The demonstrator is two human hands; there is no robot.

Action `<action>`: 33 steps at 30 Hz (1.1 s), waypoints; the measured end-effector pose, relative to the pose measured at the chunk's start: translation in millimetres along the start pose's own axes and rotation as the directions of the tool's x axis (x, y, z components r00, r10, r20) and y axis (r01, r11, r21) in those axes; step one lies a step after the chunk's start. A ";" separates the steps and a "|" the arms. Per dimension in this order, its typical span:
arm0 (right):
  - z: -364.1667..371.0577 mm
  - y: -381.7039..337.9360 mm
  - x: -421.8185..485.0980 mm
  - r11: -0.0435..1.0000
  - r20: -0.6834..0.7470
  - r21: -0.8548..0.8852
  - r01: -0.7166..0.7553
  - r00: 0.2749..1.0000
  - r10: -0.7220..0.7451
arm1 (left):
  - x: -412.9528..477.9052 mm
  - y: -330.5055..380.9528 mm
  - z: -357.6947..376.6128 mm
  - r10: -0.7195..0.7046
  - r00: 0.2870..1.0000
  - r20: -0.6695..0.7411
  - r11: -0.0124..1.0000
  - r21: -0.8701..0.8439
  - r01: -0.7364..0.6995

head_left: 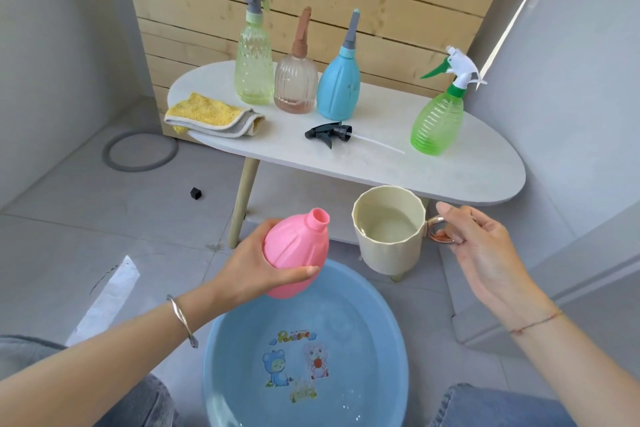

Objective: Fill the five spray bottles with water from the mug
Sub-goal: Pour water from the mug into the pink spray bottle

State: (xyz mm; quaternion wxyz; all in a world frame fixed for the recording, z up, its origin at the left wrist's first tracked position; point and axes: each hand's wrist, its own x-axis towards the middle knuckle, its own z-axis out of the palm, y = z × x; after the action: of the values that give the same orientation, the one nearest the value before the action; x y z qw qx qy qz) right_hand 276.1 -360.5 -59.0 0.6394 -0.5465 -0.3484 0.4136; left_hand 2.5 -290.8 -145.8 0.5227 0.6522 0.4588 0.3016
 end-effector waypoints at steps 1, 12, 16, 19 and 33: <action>-0.1 0.2 -0.6 1.000 -0.004 -0.004 0.001 1.000 -0.001 | -0.6 1.0 0.6 0.011 1.000 0.004 1.000 0.001 -0.011; 1.6 -10.8 -8.8 0.992 0.095 -0.124 0.032 0.995 -0.020 | -3.6 -3.5 11.5 0.086 0.994 0.065 0.994 0.055 -0.090; 0.2 -10.9 -7.3 0.980 0.073 -0.198 0.034 0.997 -0.020 | -3.2 -4.9 11.0 0.091 0.993 0.072 0.992 0.081 -0.097; 0.6 -10.4 -7.6 0.970 0.060 -0.237 0.044 0.998 -0.030 | -3.5 -4.7 11.7 0.097 0.993 0.073 0.990 0.095 -0.104; 7.6 -5.4 -3.0 0.942 0.021 -0.332 0.050 0.999 -0.046 | -3.6 -12.5 11.3 0.061 0.994 0.089 0.984 0.159 -0.074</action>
State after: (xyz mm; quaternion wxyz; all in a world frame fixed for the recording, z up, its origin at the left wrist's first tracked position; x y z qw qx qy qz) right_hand 268.8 -360.4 -52.4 0.5459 -0.6351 -0.4303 0.3368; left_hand 7.4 -298.3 -160.5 0.4761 0.7199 0.4371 0.2531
